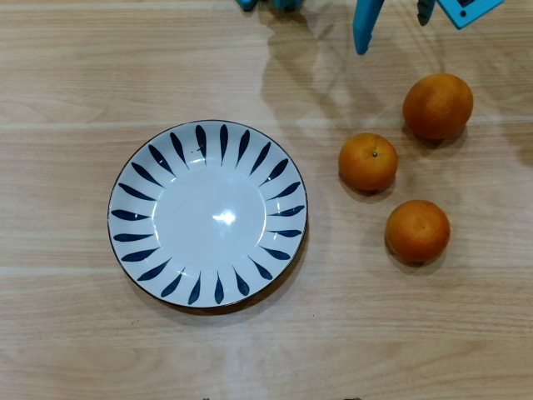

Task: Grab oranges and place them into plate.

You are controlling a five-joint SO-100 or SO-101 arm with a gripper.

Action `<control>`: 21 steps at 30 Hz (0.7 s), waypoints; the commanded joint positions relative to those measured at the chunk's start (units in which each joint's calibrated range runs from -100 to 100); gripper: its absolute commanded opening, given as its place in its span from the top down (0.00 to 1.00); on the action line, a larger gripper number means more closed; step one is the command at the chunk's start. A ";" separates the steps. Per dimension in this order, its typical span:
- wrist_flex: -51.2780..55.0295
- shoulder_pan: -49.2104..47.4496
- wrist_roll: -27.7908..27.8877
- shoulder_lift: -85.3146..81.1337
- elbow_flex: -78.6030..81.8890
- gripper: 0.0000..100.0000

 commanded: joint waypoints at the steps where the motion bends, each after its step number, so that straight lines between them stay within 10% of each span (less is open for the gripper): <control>1: -10.71 -0.42 -0.28 0.15 4.85 0.54; 21: -32.97 -7.20 -11.41 5.30 19.43 0.52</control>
